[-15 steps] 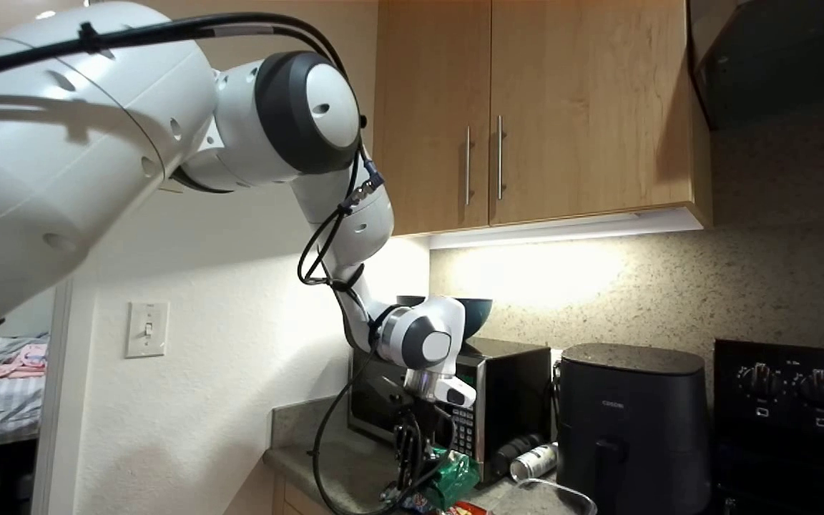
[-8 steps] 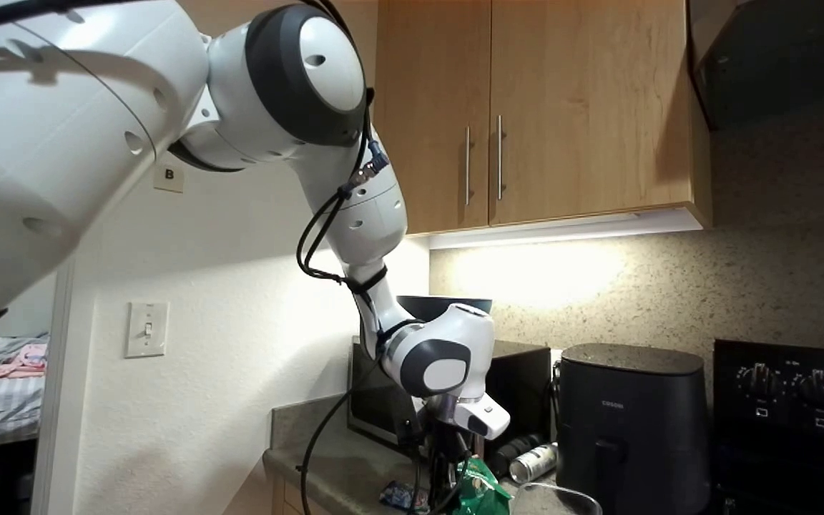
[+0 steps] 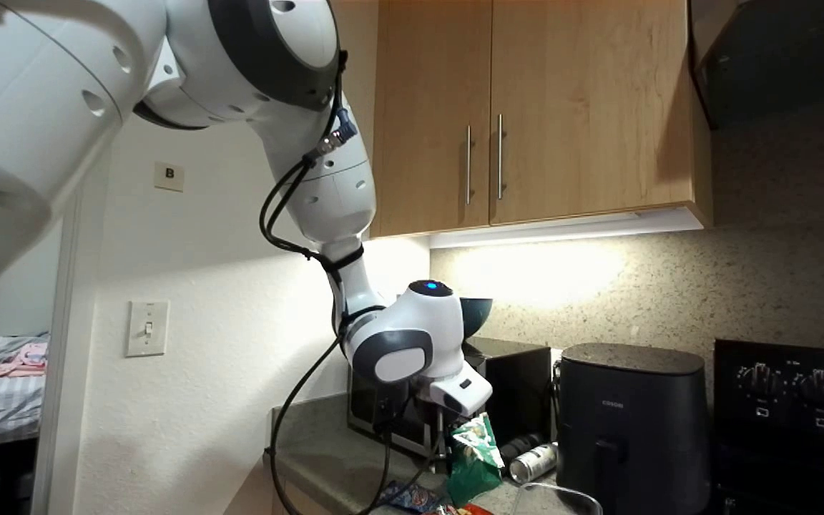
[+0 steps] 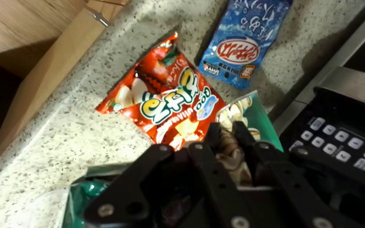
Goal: Pick up the sachets from the countertop and put them in the plastic bowl.
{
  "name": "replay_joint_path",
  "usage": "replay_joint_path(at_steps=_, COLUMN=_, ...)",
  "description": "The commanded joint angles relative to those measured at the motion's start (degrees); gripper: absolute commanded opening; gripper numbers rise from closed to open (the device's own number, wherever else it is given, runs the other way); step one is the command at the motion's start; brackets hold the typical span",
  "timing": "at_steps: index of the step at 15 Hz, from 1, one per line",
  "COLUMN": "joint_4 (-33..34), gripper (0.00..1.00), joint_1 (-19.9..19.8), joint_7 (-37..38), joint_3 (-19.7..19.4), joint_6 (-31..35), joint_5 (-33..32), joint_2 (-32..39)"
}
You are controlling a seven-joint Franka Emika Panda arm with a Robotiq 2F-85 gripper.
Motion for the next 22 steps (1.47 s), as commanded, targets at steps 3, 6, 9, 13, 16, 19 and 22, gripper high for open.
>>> replay_joint_path(at_steps=3, joint_4=-6.4, gripper=0.09, joint_1=1.4, joint_7=3.6, joint_3=-2.7, joint_6=1.7, joint_5=-0.3, joint_2=-5.9)
replay_joint_path(at_steps=6, joint_4=-4.9, gripper=0.17, joint_1=0.6, joint_7=2.1, joint_3=-2.2, joint_6=2.5, joint_5=0.3, joint_2=-3.7)
replay_joint_path(at_steps=9, joint_4=-4.2, gripper=0.09, joint_1=0.3, joint_7=3.3, joint_3=-2.7, joint_6=3.6, joint_5=1.5, joint_2=-3.5)
replay_joint_path(at_steps=13, joint_4=-0.7, gripper=0.09, joint_1=-2.8, joint_7=5.0, joint_3=-2.9, joint_6=5.7, joint_5=6.3, joint_2=-2.2)
replay_joint_path(at_steps=16, joint_4=2.8, gripper=0.09, joint_1=-4.4, joint_7=5.2, joint_3=-3.7, joint_6=5.1, joint_5=6.7, joint_2=-0.5)
replay_joint_path(at_steps=19, joint_4=8.0, gripper=0.09, joint_1=-6.4, joint_7=4.3, joint_3=-3.2, joint_6=2.2, joint_5=6.3, joint_2=2.9)
replay_joint_path(at_steps=22, joint_4=13.0, gripper=0.09, joint_1=-8.5, joint_7=3.2, joint_3=-1.8, joint_6=-1.3, joint_5=6.6, joint_2=7.8)
